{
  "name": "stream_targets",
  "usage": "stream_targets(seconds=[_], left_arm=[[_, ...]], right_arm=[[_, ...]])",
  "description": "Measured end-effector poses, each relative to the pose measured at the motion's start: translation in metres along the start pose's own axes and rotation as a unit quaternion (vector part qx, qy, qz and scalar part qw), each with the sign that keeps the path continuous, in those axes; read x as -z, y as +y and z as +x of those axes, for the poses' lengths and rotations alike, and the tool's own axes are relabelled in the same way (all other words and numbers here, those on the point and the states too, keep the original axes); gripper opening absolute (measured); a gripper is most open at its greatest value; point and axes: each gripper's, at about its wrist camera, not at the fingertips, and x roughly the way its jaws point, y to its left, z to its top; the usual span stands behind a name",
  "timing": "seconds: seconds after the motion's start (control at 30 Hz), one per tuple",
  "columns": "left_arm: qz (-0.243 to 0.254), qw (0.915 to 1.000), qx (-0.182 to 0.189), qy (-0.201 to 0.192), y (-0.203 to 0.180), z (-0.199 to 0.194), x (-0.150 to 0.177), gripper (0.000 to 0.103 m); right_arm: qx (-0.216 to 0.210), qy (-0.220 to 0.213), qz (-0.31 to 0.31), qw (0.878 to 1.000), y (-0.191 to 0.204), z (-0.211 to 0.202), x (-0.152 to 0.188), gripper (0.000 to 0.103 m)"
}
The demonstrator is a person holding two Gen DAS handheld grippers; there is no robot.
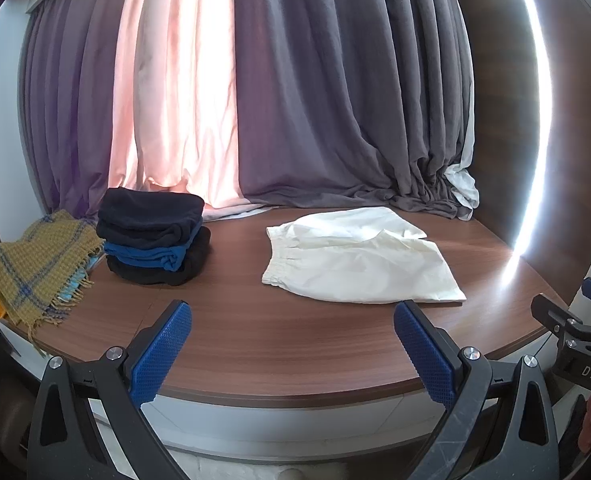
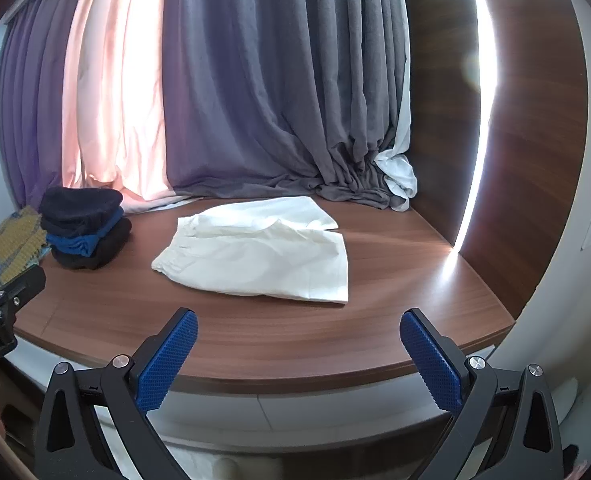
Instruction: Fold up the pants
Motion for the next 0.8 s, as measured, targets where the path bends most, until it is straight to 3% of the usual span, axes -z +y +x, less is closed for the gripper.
stream_targets(seconds=[0.8], left_arm=[[-0.005,0.9998,0.017,-0.012,-0.002,-0.003,-0.009,0.103]], right_arm=[[-0.008,-0.007,0.005,1.000,0.000,-0.006,-0.006,0.103]])
